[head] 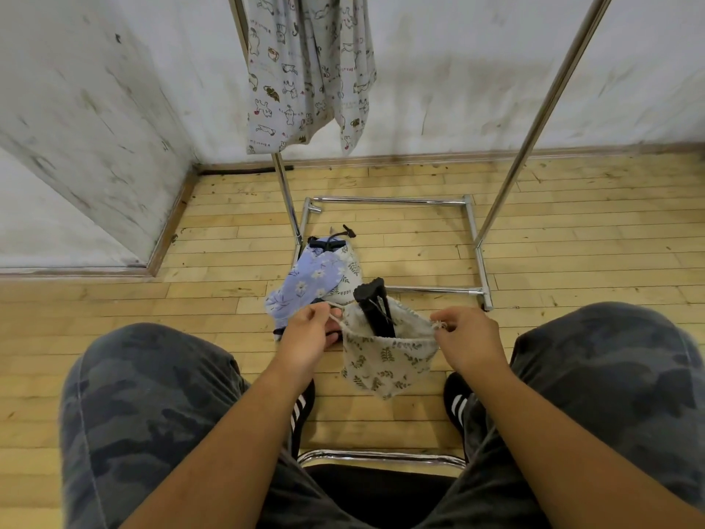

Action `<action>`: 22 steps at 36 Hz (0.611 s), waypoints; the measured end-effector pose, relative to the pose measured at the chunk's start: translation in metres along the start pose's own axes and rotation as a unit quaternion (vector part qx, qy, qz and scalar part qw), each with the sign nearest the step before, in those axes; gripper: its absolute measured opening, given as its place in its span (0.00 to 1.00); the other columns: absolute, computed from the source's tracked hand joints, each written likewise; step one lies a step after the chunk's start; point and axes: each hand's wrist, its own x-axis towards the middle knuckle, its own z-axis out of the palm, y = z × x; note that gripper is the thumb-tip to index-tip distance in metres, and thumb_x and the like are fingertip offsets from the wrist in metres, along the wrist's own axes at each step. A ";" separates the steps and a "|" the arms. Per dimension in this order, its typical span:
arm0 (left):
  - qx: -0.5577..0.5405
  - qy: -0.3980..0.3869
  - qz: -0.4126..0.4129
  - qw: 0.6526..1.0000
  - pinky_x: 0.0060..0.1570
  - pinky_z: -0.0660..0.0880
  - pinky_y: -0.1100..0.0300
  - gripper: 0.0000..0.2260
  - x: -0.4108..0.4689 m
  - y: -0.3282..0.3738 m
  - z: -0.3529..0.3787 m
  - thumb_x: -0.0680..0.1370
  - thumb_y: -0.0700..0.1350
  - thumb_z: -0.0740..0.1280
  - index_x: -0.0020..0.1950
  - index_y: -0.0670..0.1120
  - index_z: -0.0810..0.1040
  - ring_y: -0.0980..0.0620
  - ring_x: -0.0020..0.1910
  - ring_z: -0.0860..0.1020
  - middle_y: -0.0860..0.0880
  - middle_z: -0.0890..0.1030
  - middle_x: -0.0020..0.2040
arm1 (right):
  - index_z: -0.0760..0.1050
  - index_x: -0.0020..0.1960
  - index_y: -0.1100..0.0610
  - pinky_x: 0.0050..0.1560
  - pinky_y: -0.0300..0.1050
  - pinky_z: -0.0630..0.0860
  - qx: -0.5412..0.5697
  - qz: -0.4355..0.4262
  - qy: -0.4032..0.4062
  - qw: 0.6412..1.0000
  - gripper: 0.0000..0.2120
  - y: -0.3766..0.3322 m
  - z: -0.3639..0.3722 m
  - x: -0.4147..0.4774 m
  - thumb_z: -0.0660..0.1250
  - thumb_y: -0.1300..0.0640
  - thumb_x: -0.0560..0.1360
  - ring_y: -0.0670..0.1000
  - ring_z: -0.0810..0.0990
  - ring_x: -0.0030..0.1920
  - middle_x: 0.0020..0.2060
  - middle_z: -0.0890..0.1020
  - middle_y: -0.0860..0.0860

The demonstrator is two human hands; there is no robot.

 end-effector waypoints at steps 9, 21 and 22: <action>-0.189 -0.024 -0.046 0.981 0.38 0.73 0.56 0.05 0.003 0.007 -0.008 0.82 0.39 0.65 0.48 0.45 0.71 0.51 0.29 0.67 0.51 0.68 0.29 | 0.85 0.57 0.53 0.46 0.29 0.73 0.024 -0.017 0.045 0.999 0.11 -0.002 -0.002 -0.004 0.68 0.65 0.80 0.45 0.81 0.47 0.52 0.86 0.49; 0.127 -0.080 -0.008 0.989 0.34 0.75 0.55 0.18 -0.018 0.004 0.000 0.79 0.59 0.69 0.67 0.54 0.81 0.51 0.28 0.76 0.47 0.76 0.32 | 0.83 0.51 0.43 0.50 0.35 0.77 0.133 -0.106 -0.060 0.984 0.10 -0.015 0.001 -0.013 0.71 0.58 0.79 0.42 0.81 0.49 0.47 0.84 0.45; 0.142 -0.084 0.010 0.986 0.42 0.80 0.51 0.19 -0.020 0.003 0.001 0.80 0.59 0.69 0.68 0.53 0.81 0.51 0.37 0.82 0.42 0.82 0.40 | 0.83 0.51 0.44 0.48 0.34 0.77 0.145 -0.103 -0.059 0.982 0.10 -0.016 0.000 -0.013 0.71 0.59 0.79 0.42 0.81 0.47 0.46 0.84 0.47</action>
